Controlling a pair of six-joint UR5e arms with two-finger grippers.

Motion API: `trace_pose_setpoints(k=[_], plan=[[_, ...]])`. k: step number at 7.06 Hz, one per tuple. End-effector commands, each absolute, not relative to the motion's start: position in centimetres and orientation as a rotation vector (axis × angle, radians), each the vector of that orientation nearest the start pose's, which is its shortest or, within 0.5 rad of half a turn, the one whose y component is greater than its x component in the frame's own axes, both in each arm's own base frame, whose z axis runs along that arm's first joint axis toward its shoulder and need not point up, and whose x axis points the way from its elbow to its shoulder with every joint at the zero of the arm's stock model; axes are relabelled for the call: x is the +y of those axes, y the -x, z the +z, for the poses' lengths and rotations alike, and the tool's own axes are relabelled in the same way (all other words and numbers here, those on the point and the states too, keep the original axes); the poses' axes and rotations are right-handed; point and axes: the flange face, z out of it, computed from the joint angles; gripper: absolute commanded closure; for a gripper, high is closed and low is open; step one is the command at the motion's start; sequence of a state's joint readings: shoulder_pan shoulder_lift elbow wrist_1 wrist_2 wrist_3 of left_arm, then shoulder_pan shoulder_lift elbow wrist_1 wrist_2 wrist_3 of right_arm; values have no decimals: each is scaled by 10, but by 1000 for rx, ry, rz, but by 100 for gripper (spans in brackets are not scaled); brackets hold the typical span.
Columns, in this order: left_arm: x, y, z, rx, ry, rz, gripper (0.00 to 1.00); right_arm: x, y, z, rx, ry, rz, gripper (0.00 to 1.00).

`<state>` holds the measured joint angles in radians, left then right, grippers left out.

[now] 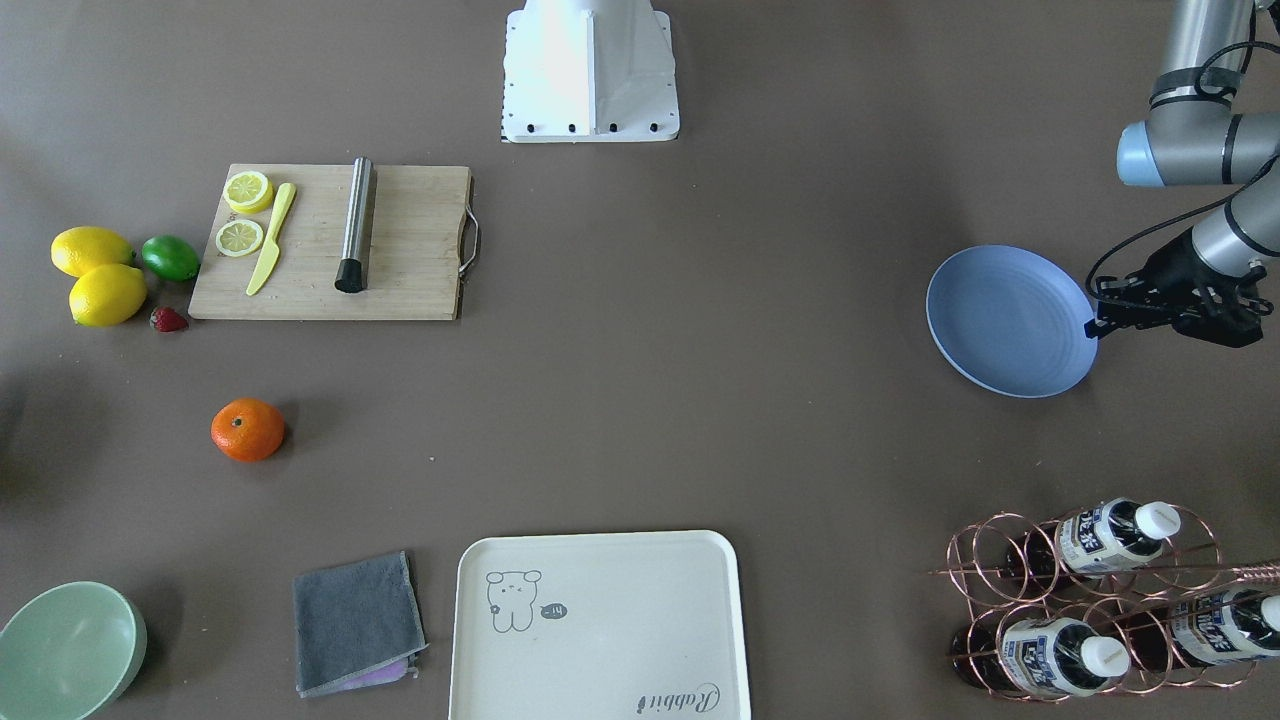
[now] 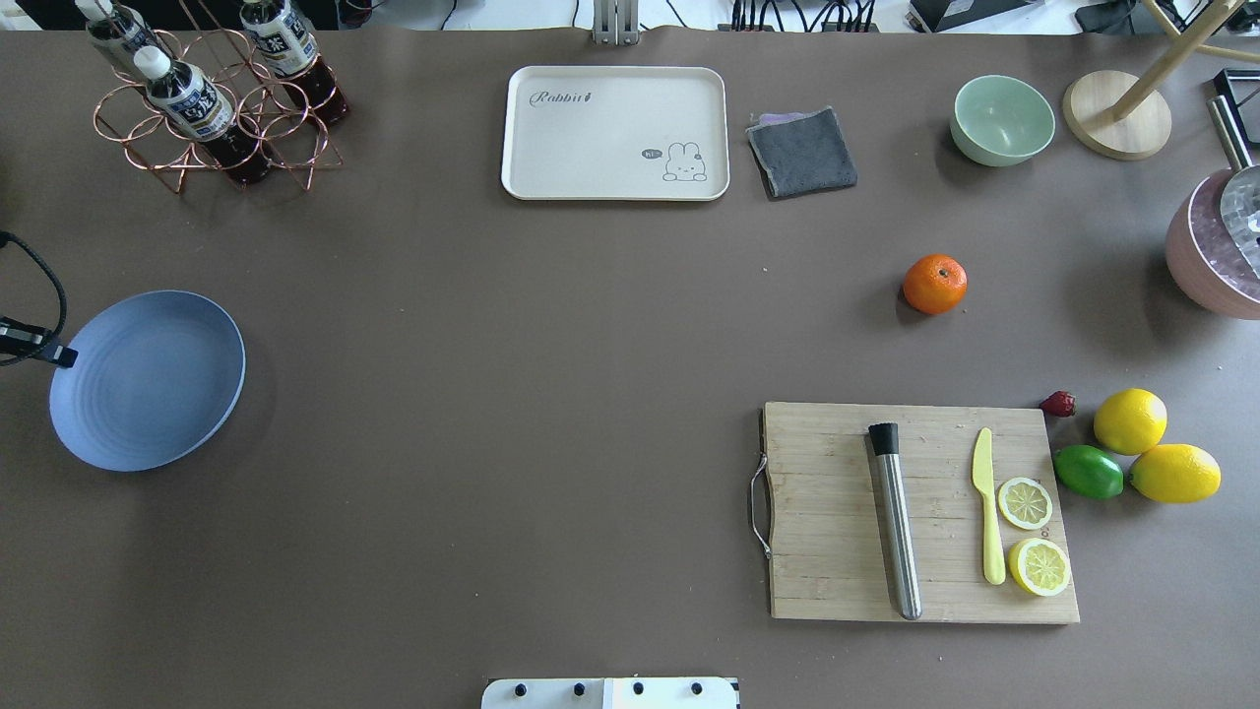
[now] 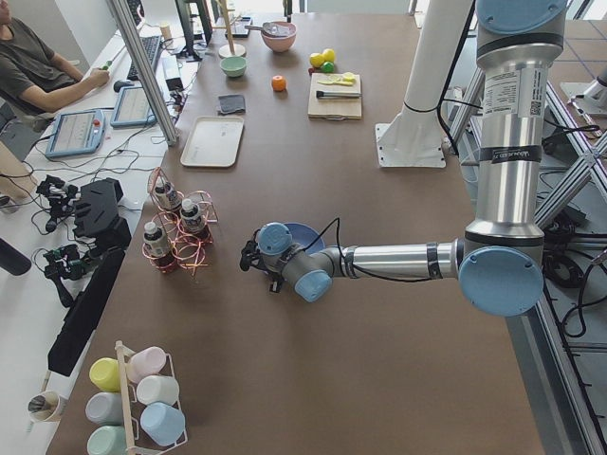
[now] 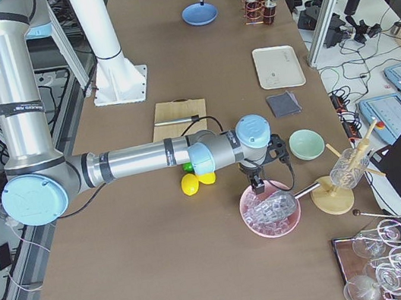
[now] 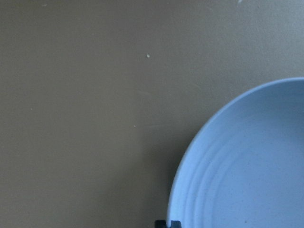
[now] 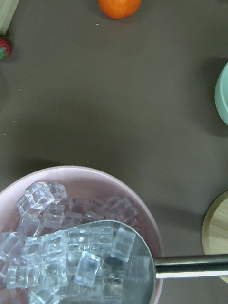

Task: Pick orange to plate
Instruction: 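Move the left gripper toward the blue plate while the right gripper reaches toward the orange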

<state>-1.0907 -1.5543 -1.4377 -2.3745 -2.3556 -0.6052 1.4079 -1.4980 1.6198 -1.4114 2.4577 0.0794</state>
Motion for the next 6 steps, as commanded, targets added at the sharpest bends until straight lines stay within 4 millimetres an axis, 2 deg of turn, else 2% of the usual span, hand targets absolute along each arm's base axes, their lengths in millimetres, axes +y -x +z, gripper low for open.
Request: trace_pose_setpoints(k=[1, 2, 3, 4, 5, 6], plan=[[-489, -190, 585, 1079, -84, 75, 100, -562, 86, 520, -934, -125, -169, 0], [-510, -202, 544, 1121, -79, 2, 100, -570, 107, 501, -941, -119, -169, 0], [-517, -215, 504, 1163, -74, -36, 100, -573, 131, 488, -943, -113, -190, 0], [-499, -263, 459, 1200, -29, -40, 100, -578, 159, 469, -952, -96, -188, 0], [-499, -318, 411, 1218, -33, -104, 100, -578, 185, 458, -916, -108, -199, 0], [-478, -372, 385, 1225, -31, -124, 100, -572, 218, 447, -894, -133, -242, 0]])
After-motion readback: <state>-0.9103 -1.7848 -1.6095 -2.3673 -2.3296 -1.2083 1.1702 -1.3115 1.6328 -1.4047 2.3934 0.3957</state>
